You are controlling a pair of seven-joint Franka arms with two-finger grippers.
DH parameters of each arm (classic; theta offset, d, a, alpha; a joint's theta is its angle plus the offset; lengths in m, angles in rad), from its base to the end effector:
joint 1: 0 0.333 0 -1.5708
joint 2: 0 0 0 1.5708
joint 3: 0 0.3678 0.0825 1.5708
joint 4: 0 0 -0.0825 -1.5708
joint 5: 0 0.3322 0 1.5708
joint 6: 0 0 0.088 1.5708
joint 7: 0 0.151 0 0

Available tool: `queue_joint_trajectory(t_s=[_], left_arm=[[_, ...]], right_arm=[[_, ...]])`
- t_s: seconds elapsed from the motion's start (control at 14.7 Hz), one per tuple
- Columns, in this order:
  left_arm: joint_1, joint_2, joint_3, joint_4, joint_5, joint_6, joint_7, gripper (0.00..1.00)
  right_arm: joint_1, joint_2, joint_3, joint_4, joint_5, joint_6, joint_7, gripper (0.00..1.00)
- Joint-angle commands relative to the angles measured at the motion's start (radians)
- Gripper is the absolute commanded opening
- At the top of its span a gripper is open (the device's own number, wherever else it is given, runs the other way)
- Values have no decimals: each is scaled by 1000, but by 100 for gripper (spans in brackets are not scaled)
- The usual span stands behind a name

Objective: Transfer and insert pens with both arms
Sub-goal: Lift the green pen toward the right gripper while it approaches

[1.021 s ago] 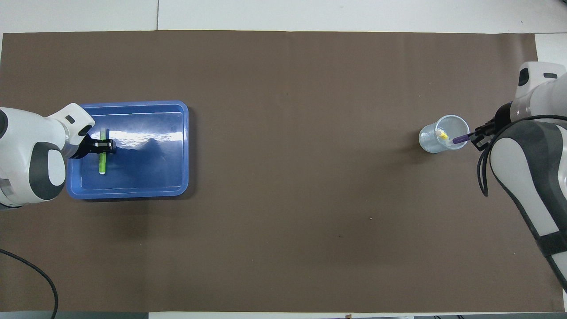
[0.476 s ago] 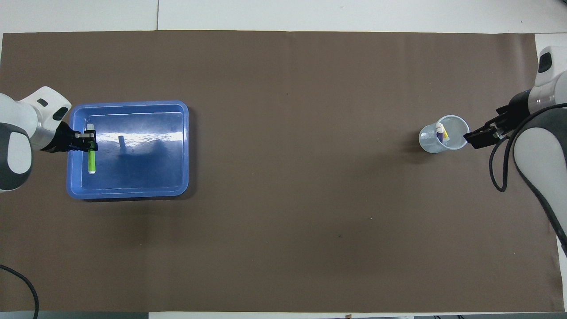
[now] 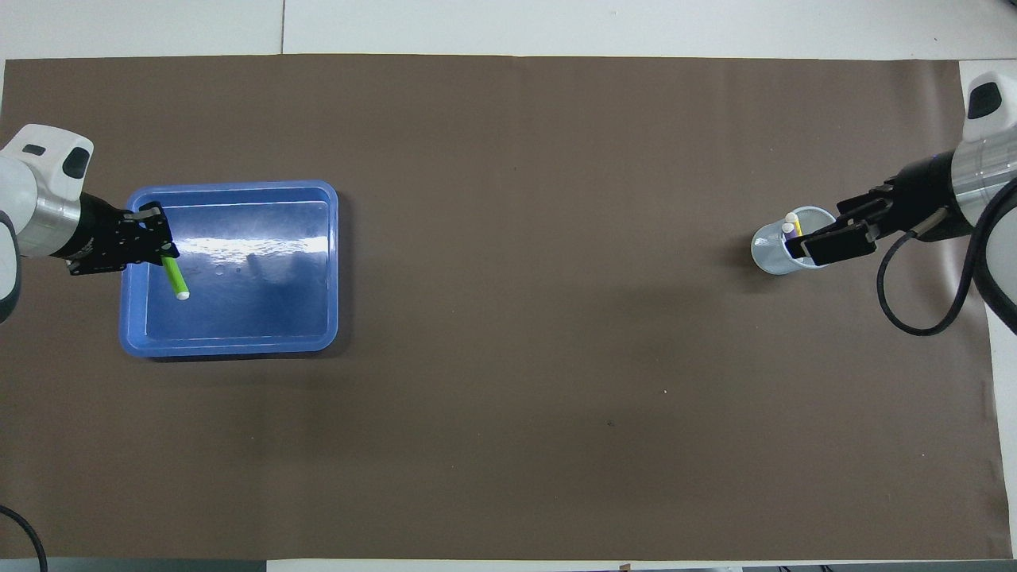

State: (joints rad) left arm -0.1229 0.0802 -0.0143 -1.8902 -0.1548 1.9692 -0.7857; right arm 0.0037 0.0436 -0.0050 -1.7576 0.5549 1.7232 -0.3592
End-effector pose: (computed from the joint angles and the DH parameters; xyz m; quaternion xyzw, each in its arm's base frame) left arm 0.5309 -0.0894 0.4898 0.9354 0.3461 -0.0325 0.0640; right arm 0.5214 0.0710 0.5637 -0.9550 -0.1198 -0.0113 0.2712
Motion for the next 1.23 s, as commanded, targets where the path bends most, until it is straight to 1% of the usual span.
queue_joint_trajectory(t_s=[0.0,0.14,0.27,0.34,0.48,0.61,0.68,0.75,0.88,0.95,1.02,1.16], left_arm=[[-113,-2,11,11,-50,40,-253,0],[-209,6,11,13,-123,135,-453,0],[-306,10,10,3,-146,255,-602,0],[-342,12,11,8,-185,288,-671,0],[-394,29,11,13,-259,389,-777,0],[-470,33,11,10,-279,491,-907,0],[-490,35,11,9,-279,523,-972,0],[-517,36,11,9,-279,558,-1024,0],[-561,41,11,3,-279,615,-1066,0],[-573,43,11,3,-279,623,-1078,0],[-580,43,11,5,-278,625,-1081,0],[-592,44,11,8,-278,634,-1081,0]], right_arm=[[30,-10,3,-8,141,-4,239,100],[57,-27,3,-46,215,16,360,100],[76,-76,3,-156,337,106,437,100],[78,-99,3,-205,387,143,443,100],[104,-119,3,-259,434,193,445,100],[110,-125,3,-295,476,252,445,100],[113,-128,3,-313,508,289,445,100],[134,-128,3,-324,537,318,445,93],[144,-126,3,-324,543,337,448,71],[145,-126,3,-324,543,339,450,60],[147,-125,3,-324,543,348,462,58],[148,-123,5,-322,545,365,474,58]])
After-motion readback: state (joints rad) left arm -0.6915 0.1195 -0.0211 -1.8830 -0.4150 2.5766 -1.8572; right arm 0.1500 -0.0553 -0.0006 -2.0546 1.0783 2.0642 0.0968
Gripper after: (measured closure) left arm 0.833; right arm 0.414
